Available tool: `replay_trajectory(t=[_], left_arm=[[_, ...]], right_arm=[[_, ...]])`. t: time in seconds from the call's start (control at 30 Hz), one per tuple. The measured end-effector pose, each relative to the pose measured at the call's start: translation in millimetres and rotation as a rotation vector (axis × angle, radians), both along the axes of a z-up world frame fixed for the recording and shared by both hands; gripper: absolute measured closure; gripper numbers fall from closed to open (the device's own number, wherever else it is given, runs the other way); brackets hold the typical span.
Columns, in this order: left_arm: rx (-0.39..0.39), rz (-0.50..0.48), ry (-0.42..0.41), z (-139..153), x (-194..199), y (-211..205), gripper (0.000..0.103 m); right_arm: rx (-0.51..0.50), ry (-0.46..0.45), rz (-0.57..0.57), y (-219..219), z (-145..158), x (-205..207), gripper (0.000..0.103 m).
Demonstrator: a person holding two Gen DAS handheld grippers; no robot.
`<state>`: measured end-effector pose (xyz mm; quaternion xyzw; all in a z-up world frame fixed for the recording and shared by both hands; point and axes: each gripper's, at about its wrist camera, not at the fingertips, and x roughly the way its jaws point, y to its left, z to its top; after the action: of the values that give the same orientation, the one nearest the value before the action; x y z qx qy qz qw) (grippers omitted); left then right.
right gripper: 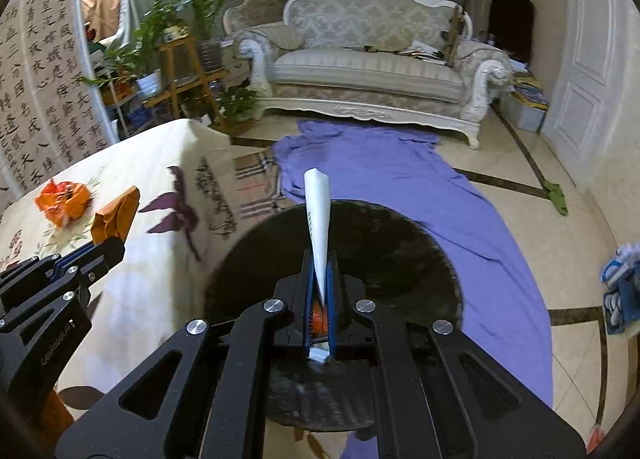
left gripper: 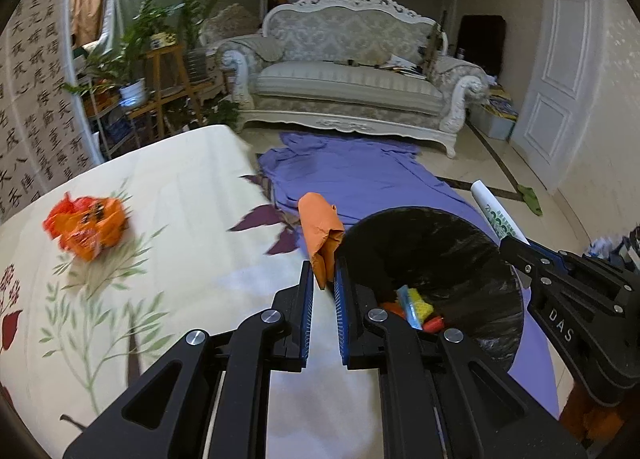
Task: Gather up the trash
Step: 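Carry the orange cloth and white tube over the bin and open both tools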
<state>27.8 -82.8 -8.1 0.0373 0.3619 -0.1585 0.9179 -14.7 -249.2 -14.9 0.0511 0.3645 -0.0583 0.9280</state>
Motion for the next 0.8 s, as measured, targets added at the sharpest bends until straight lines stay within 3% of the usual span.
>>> replay_trajectory(t=[0.63,0.67,0.73,0.8], left_arm=[[0.087,-0.087,0.008,-24,25,-61,0.09],[0.093,-0.086,0.006,-24,26,-61,0.088],[0.101,-0.09,0.013,-27,27,-64,0.064],[0.101,-0.083,0.016,-27,27,-64,0.051]], right_arm=[[0.051,0.042,-0.063,-45,-29,20,0.094],[0.056,0.041,-0.068,-47,-30,21,0.093],[0.063,0.044,-0.072,-49,-31,23,0.09],[0.063,0.045,-0.079,-51,-33,24,0.085]])
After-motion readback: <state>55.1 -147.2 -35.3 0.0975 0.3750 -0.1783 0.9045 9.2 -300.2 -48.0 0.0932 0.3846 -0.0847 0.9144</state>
